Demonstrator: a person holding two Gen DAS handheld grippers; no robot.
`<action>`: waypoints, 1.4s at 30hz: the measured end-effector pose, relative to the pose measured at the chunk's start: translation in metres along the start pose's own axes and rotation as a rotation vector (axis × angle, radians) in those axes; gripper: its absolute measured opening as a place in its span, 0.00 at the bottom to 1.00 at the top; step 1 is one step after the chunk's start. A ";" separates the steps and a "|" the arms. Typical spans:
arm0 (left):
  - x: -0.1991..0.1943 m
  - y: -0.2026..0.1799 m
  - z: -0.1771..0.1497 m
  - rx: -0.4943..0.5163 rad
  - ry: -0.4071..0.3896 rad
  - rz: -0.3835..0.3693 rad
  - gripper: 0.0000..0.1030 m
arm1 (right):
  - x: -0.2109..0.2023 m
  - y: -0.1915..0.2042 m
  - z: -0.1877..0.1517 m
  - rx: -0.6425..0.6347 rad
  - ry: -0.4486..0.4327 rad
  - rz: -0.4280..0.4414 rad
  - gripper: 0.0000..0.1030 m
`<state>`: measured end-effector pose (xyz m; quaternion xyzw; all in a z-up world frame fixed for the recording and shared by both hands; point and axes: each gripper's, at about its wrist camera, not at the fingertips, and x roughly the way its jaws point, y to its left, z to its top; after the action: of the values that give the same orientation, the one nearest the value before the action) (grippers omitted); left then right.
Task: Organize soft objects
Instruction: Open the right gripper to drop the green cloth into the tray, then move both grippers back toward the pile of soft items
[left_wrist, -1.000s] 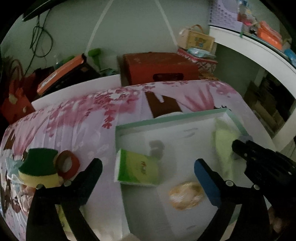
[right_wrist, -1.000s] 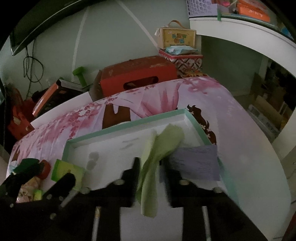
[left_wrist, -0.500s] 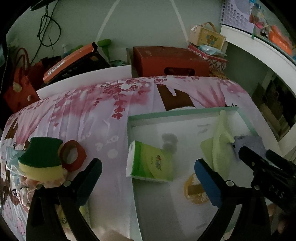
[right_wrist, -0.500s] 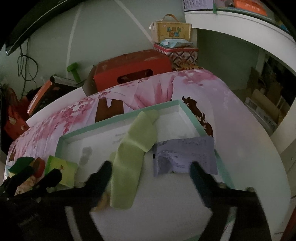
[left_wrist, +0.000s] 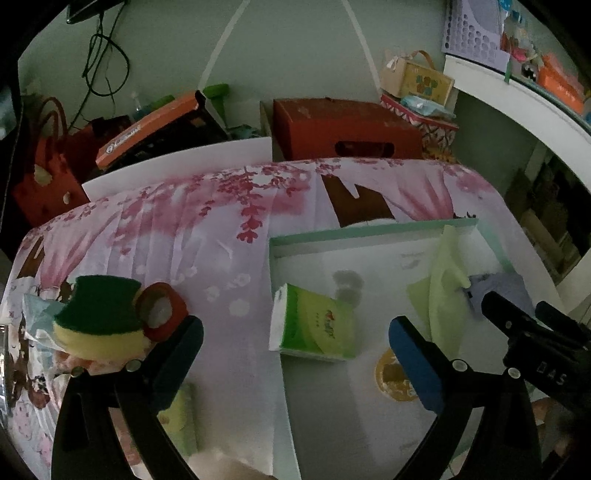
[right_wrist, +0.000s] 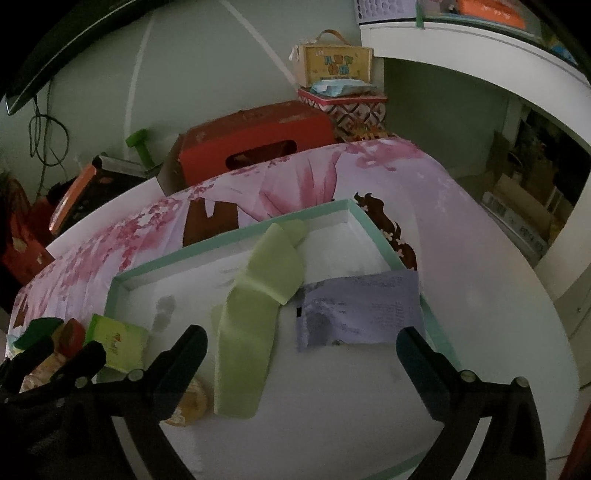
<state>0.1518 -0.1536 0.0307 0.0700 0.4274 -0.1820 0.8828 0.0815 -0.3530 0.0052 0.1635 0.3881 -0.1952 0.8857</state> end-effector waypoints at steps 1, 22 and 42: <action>-0.004 0.002 0.001 -0.002 -0.003 -0.002 0.98 | -0.002 0.000 0.000 0.000 -0.005 0.002 1.00; -0.072 0.115 -0.013 -0.219 -0.102 0.048 0.98 | -0.027 0.112 -0.017 -0.177 -0.075 0.249 1.00; -0.056 0.251 -0.056 -0.508 0.004 0.072 0.98 | -0.026 0.201 -0.037 -0.311 0.000 0.388 1.00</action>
<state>0.1750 0.1086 0.0316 -0.1384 0.4584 -0.0374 0.8771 0.1374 -0.1563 0.0287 0.0967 0.3747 0.0406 0.9212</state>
